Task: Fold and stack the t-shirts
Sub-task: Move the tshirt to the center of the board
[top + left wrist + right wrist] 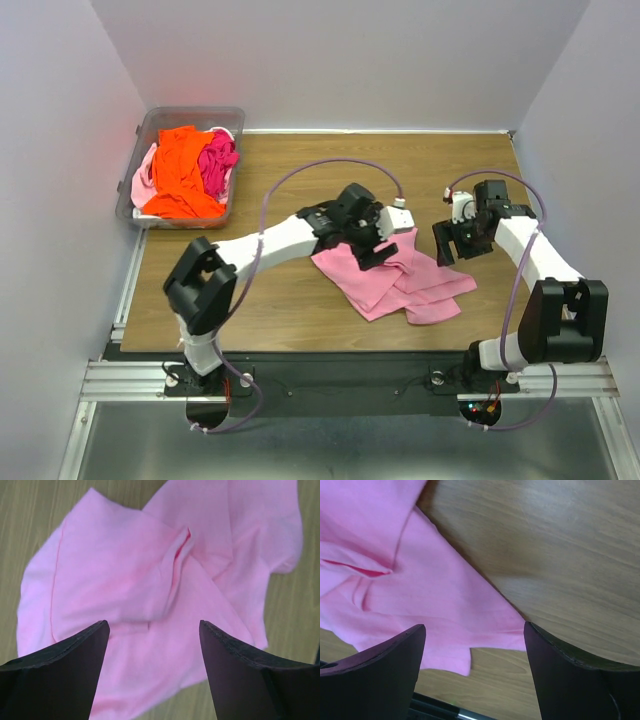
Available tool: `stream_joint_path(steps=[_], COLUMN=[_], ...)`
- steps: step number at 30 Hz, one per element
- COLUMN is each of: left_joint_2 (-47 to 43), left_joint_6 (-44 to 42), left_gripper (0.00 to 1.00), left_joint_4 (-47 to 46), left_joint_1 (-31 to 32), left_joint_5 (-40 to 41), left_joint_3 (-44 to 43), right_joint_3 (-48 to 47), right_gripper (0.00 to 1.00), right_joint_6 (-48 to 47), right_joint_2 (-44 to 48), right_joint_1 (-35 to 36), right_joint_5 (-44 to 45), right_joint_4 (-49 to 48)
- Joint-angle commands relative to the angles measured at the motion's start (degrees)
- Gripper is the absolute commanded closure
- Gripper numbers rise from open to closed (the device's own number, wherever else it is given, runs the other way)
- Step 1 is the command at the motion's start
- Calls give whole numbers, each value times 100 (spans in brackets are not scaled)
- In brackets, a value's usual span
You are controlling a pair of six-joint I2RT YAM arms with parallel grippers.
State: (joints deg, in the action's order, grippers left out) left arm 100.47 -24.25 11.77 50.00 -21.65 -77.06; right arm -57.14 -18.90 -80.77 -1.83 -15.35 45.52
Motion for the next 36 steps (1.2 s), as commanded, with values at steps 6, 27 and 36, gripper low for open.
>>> stream_joint_path(steps=[6,27,36], left_joint_2=[1316,246,-861], left_joint_6=[-800,-212,105], left_gripper=[14,100,100], left_joint_4=[-289,-114,53], left_joint_1=[563,-393,-1773], left_joint_5=[645,197,29], left_joint_3=[-1214,-1145,-662], right_joint_3=[186,-244,-1350], right_gripper=[12,99,100], right_joint_6=[-650,-571,-615], right_joint_2=[-342,-747,-738], right_joint_1=[-81,-257,-433], right_joint_5=[639,1078,1237], right_joint_4=[555,221,230])
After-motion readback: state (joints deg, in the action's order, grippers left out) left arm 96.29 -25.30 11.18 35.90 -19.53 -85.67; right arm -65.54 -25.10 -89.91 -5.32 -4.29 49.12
